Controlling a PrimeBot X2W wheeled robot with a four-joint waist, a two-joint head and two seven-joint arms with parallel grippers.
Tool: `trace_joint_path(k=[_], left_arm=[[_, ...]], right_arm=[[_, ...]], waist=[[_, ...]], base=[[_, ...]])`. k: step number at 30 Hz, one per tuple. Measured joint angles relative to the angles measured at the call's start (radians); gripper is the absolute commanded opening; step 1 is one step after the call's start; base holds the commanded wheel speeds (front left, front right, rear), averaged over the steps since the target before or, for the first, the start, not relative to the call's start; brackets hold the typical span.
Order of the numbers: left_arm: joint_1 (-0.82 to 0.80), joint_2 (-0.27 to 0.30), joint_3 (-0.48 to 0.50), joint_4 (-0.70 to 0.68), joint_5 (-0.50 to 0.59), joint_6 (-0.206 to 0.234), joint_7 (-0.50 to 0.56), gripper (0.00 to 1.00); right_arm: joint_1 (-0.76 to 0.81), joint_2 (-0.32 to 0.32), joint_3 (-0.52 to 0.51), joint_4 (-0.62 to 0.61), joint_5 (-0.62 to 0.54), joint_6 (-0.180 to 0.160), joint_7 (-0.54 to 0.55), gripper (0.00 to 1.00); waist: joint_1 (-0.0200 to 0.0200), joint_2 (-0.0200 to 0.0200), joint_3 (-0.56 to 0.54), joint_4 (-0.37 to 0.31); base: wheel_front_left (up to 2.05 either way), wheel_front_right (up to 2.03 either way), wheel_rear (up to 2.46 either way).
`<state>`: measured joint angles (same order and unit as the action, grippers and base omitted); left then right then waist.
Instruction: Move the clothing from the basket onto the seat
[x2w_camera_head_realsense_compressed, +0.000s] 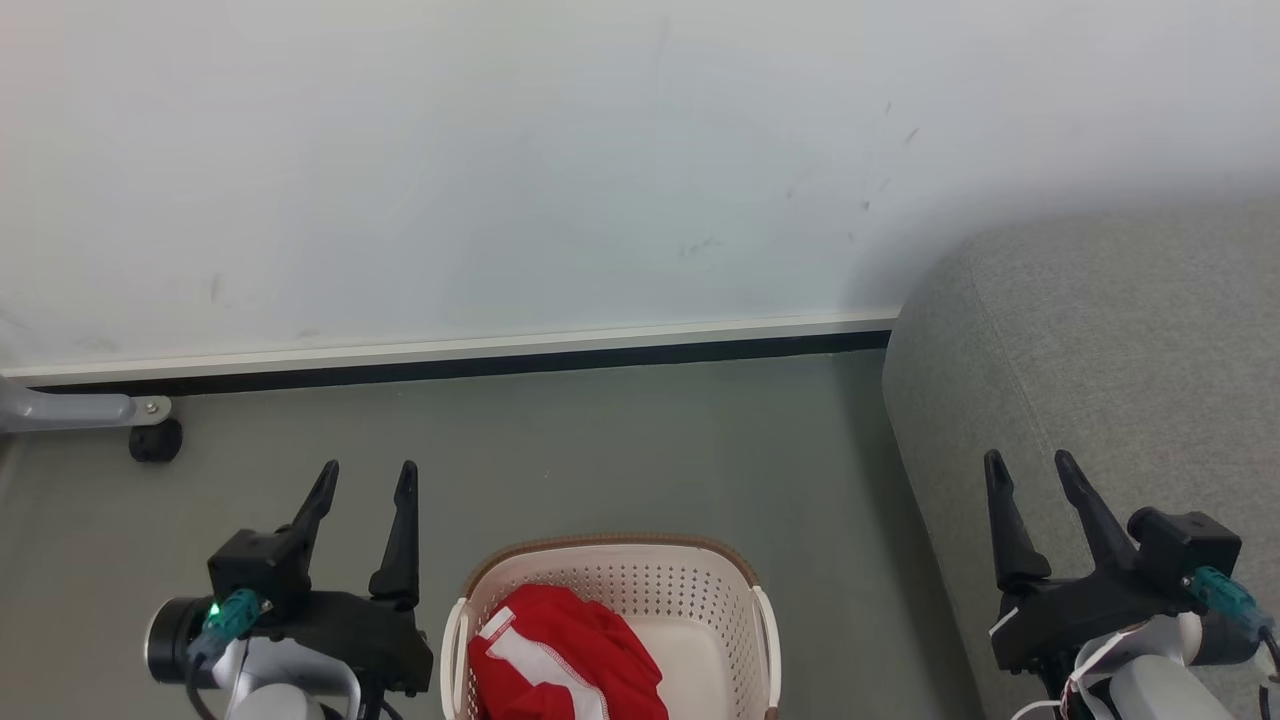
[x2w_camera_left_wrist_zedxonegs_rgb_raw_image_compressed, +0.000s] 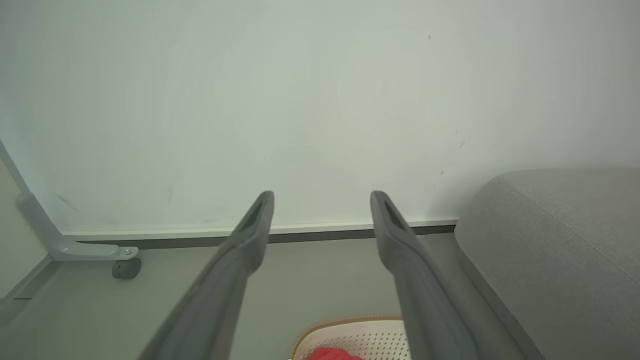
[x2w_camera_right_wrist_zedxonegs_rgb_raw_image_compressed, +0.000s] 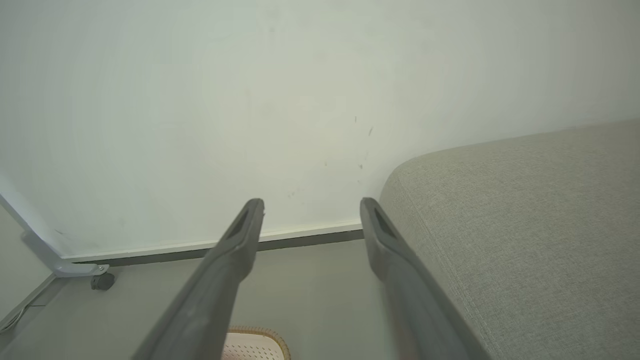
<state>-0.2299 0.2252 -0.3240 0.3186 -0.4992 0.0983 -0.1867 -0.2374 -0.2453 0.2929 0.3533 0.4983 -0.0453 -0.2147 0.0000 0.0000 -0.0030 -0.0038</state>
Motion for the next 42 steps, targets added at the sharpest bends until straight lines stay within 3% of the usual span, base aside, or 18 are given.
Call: trace_joint_path(k=[9,42], left_arm=[[-0.015,0.0,-0.02,0.021,0.082,0.024,-0.001,1.0],[-0.037,-0.024,-0.011,0.0,0.09,0.026,0.018,1.0]], right_arm=[[-0.003,-0.005,0.017,0.021,-0.063,-0.007,-0.034,1.0],[-0.039,-0.011,0.017,0.009,-0.07,0.0,-0.035,1.0]], waist=[[0.0,0.0,-0.001,0.0],[0.0,0.0,0.053,0.008]], base=[[0.0,0.0,0.0],[0.0,0.0,0.0]])
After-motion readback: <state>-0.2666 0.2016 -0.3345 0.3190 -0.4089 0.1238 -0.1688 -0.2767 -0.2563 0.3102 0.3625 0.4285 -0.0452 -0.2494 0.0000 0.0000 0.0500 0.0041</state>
